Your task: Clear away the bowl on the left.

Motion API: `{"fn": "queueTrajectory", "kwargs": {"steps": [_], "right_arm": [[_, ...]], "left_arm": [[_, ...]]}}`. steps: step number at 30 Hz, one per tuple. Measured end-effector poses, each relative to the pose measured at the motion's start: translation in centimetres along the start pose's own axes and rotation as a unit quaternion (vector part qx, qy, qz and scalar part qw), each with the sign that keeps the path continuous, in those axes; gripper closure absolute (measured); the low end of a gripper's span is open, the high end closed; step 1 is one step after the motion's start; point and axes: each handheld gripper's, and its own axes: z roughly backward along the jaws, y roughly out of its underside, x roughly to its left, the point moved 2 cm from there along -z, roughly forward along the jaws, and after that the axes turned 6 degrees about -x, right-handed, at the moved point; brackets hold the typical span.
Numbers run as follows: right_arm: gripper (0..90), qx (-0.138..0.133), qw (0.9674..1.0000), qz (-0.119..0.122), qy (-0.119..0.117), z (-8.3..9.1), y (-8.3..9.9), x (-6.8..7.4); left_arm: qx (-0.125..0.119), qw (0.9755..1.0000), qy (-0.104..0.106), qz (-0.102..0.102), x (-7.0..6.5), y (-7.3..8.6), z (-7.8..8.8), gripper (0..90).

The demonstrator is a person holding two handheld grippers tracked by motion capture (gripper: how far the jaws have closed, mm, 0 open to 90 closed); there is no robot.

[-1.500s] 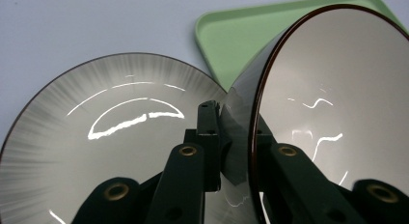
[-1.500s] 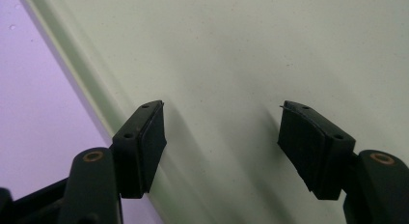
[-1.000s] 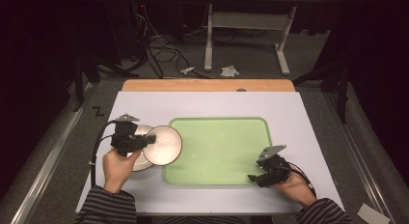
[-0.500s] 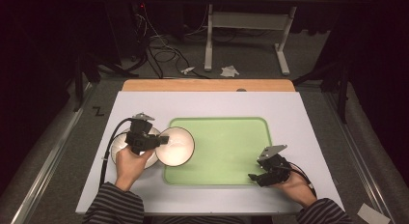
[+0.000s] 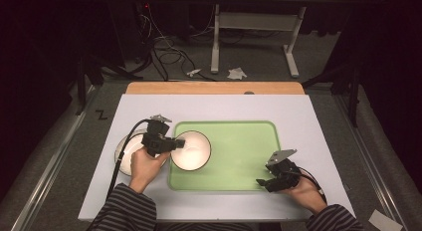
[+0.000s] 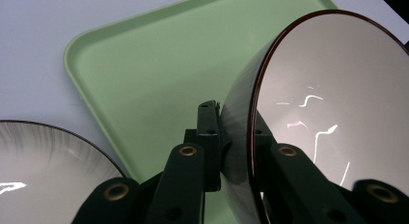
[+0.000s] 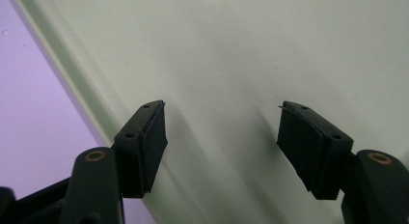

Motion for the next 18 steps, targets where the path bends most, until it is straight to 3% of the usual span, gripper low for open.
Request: {"fn": "queueTrajectory", "kwargs": {"steps": [18], "right_arm": [[35.9, -0.003, 1.0, -0.003, 0.001, 0.0, 0.0, 0.0]], "left_arm": [[0.018, 0.9997, 0.01, -0.016, -1.2, -0.9, -2.0, 81.4]]}}
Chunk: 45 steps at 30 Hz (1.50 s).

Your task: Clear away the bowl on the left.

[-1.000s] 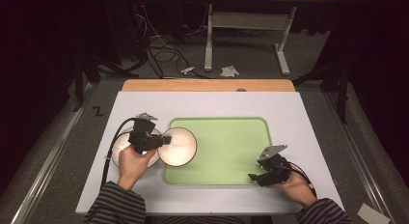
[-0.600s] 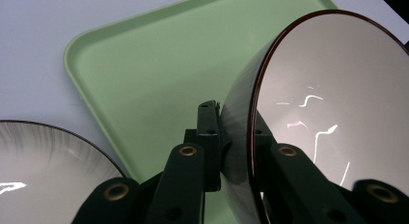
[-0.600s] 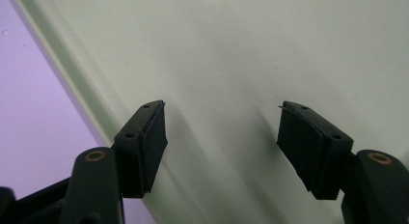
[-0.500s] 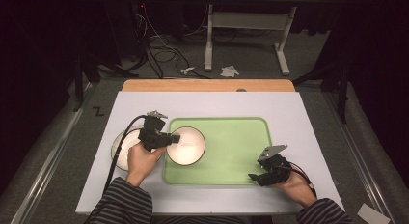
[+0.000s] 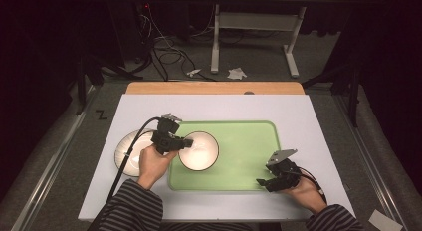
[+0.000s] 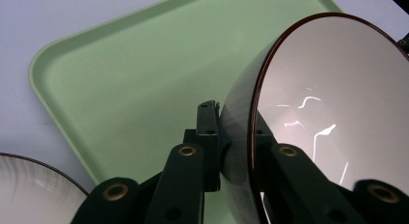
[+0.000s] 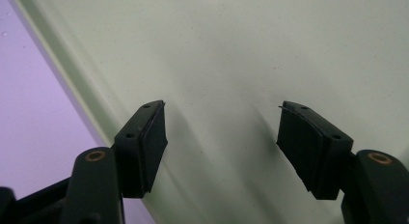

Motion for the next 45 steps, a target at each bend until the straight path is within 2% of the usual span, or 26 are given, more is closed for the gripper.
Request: {"fn": "queueTrajectory", "kwargs": {"steps": [10, 17, 23, 28, 30, 31, 35, 37, 40, 43, 45], "right_arm": [[36.0, -0.001, 1.0, 0.0, 0.003, 0.1, 0.0, 0.0], [36.0, -0.001, 1.0, 0.002, 0.001, 0.0, 0.0, 0.0], [35.9, 0.002, 1.0, -0.002, -0.002, 0.0, 0.0, 0.0], [35.9, 0.005, 1.0, 0.004, -0.004, 0.0, 0.0, 0.0], [35.9, 0.005, 1.0, 0.003, -0.004, 0.0, 0.0, 0.0], [35.9, 0.005, 1.0, 0.004, -0.004, -0.1, 0.0, 0.0], [35.8, 0.008, 0.9999, 0.006, -0.005, -0.1, 0.1, 0.0], [35.8, 0.008, 0.9999, 0.006, -0.005, -0.1, 0.1, 0.0], [35.8, 0.008, 0.9999, 0.003, -0.005, -0.1, 0.1, 0.1], [35.8, 0.009, 0.9999, 0.003, -0.005, -0.1, 0.1, 0.1], [35.8, 0.008, 0.9999, 0.007, -0.005, -0.1, 0.1, 0.0]], "left_arm": [[0.01, 0.9999, 0.008, -0.001, -0.5, -0.4, -1.5, 81.4], [0.034, 0.9994, 0.01, -0.001, -0.7, -0.5, -3.5, 81.4], [0.044, 0.999, 0.013, 0.0, -1.0, -0.3, -4.6, 81.4], [0.059, 0.9982, 0.008, 0.005, -0.9, -0.1, -5.8, 79.7], [0.07, 0.9976, -0.003, 0.001, -0.8, 0.1, -6.4, 79.6], [0.071, 0.9974, 0.001, 0.007, -0.5, 0.1, -6.7, 79.8], [0.069, 0.9975, -0.003, 0.011, -0.4, 0.1, -7.0, 80.8], [0.068, 0.9974, 0.005, 0.023, -0.2, 0.0, -7.5, 81.2], [0.066, 0.9973, 0.009, 0.031, -0.1, -0.1, -7.8, 81.2], [0.06, 0.9968, 0.019, 0.05, 0.1, -0.3, -8.7, 81.1], [0.056, 0.9969, 0.018, 0.051, 0.1, -0.5, -9.0, 81.1]]}}
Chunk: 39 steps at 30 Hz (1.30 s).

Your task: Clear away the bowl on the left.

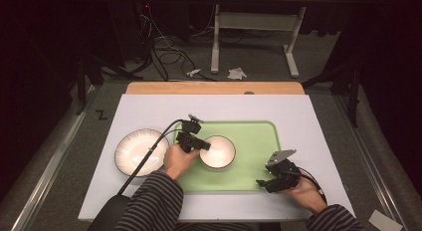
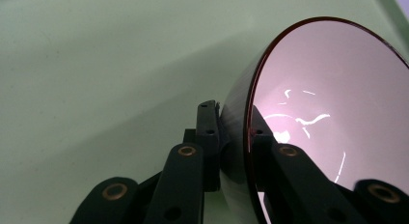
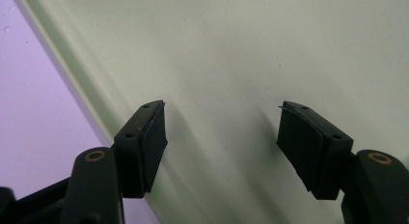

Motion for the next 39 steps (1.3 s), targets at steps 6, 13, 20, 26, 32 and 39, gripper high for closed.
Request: {"fn": "queueTrajectory", "kwargs": {"steps": [6, 13, 20, 26, 32, 39], "right_arm": [[35.9, -0.005, 1.0, -0.001, -0.001, 0.0, 0.0, 0.1], [35.8, -0.004, 1.0, -0.004, 0.001, 0.0, 0.0, 0.1], [35.8, -0.004, 1.0, -0.002, 0.0, 0.0, 0.0, 0.1], [35.8, -0.004, 1.0, -0.002, 0.0, 0.0, 0.0, 0.1], [35.8, -0.003, 1.0, -0.004, -0.001, 0.0, 0.0, 0.1], [35.8, -0.001, 1.0, -0.003, 0.0, 0.0, 0.0, 0.1]], "left_arm": [[-0.002, 1.0, 0.005, 0.006, 0.1, -0.2, -0.2, 79.4], [-0.001, 1.0, 0.009, 0.001, 0.2, -0.3, 0.7, 61.5], [-0.006, 0.9997, -0.009, -0.019, 0.2, -0.2, 2.6, 56.1], [-0.008, 0.9988, -0.023, -0.042, 0.0, 0.0, 3.9, 55.5], [-0.019, 0.9987, -0.019, -0.044, -0.2, 0.5, 5.4, 54.5], [-0.026, 0.9983, -0.027, -0.045, 0.5, 1.1, 6.9, 54.6]]}}
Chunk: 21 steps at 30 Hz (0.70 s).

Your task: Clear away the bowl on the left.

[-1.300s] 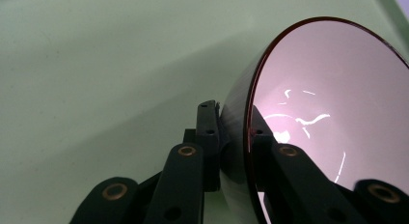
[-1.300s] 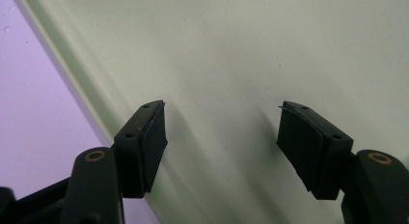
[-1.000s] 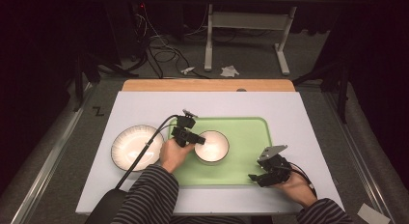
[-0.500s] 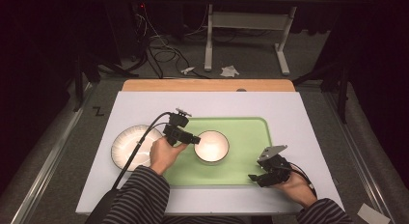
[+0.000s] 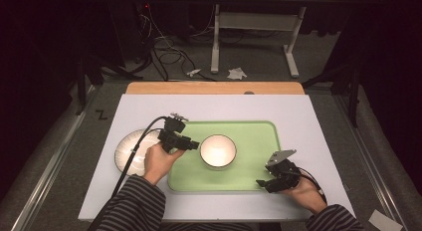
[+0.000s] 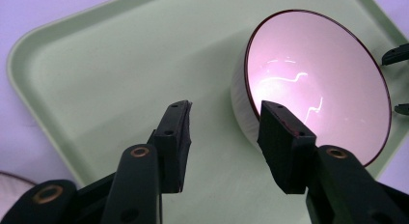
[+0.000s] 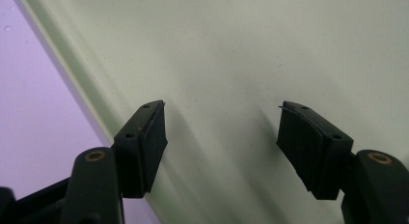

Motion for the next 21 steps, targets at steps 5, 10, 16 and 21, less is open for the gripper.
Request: {"fn": "queueTrajectory", "kwargs": {"steps": [5, 10, 16, 21], "right_arm": [[35.8, 0.001, 1.0, 0.0, 0.0, 0.0, 0.0, 0.0], [35.8, 0.001, 1.0, 0.0, 0.0, 0.0, 0.0, 0.0], [35.7, 0.001, 1.0, 0.0, 0.0, 0.0, 0.0, 0.0], [35.8, 0.001, 1.0, -0.001, 0.0, 0.0, 0.0, 0.0]], "left_arm": [[-0.008, 0.9999, 0.0, 0.008, 0.6, 0.5, 0.9, 54.1], [-0.015, 0.9997, 0.007, 0.019, 0.8, 0.9, 1.6, 54.1], [-0.019, 0.9996, 0.005, 0.017, 0.9, 1.2, 2.3, 53.6], [-0.022, 0.9996, -0.001, 0.016, 1.0, 1.6, 2.9, 53.4]]}}
